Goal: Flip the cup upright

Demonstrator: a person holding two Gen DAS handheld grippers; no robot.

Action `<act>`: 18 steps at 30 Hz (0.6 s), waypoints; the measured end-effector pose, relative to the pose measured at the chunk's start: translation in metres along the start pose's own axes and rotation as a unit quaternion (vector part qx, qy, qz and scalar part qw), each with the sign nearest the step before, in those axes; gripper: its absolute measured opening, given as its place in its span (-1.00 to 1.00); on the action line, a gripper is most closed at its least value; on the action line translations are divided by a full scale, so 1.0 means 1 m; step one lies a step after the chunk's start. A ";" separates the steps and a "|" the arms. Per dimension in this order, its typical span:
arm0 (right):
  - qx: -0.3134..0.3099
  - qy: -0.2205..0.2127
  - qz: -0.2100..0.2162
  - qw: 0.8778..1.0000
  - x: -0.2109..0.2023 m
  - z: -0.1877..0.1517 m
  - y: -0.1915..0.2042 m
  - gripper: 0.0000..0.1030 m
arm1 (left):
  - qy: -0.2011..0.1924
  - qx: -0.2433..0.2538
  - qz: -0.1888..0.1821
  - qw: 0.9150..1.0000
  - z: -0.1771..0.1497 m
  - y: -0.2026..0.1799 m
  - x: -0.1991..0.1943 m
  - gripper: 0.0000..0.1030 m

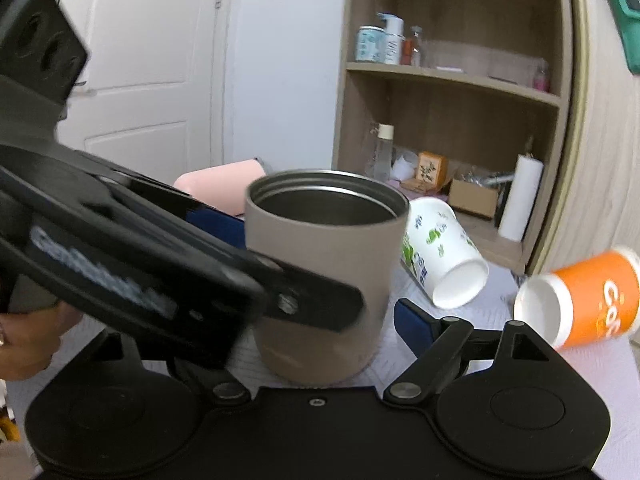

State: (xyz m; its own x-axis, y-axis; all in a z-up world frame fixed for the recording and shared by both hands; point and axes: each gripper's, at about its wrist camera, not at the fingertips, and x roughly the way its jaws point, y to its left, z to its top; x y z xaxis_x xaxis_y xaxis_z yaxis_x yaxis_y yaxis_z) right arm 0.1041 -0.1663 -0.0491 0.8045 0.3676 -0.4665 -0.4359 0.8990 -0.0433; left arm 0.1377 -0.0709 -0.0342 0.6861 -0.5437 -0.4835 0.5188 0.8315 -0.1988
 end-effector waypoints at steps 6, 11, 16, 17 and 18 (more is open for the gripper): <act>0.001 -0.012 -0.006 1.000 -0.019 -0.001 0.007 0.70 | -0.006 -0.017 0.010 1.000 -0.004 0.001 -0.021 0.58; 0.010 -0.024 -0.020 0.999 -0.037 -0.004 0.016 0.71 | -0.008 -0.031 0.020 0.999 -0.010 0.000 -0.046 0.59; 0.008 -0.035 -0.040 0.999 -0.058 -0.003 0.027 0.71 | -0.004 -0.033 0.046 0.998 -0.016 -0.006 -0.073 0.62; 0.009 -0.038 -0.042 0.998 -0.063 -0.002 0.029 0.71 | -0.003 -0.032 0.053 0.998 -0.018 -0.008 -0.077 0.62; 0.009 -0.040 -0.044 0.998 -0.067 -0.001 0.031 0.72 | -0.002 -0.030 0.063 0.998 -0.019 -0.010 -0.081 0.62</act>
State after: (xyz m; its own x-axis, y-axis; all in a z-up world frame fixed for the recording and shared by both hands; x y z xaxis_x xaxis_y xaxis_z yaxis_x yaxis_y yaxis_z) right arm 0.0368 -0.1630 -0.0199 0.8694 0.3042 -0.3894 -0.3554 0.9324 -0.0651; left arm 0.0669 -0.0333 -0.0096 0.7460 -0.4343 -0.5048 0.3969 0.8987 -0.1867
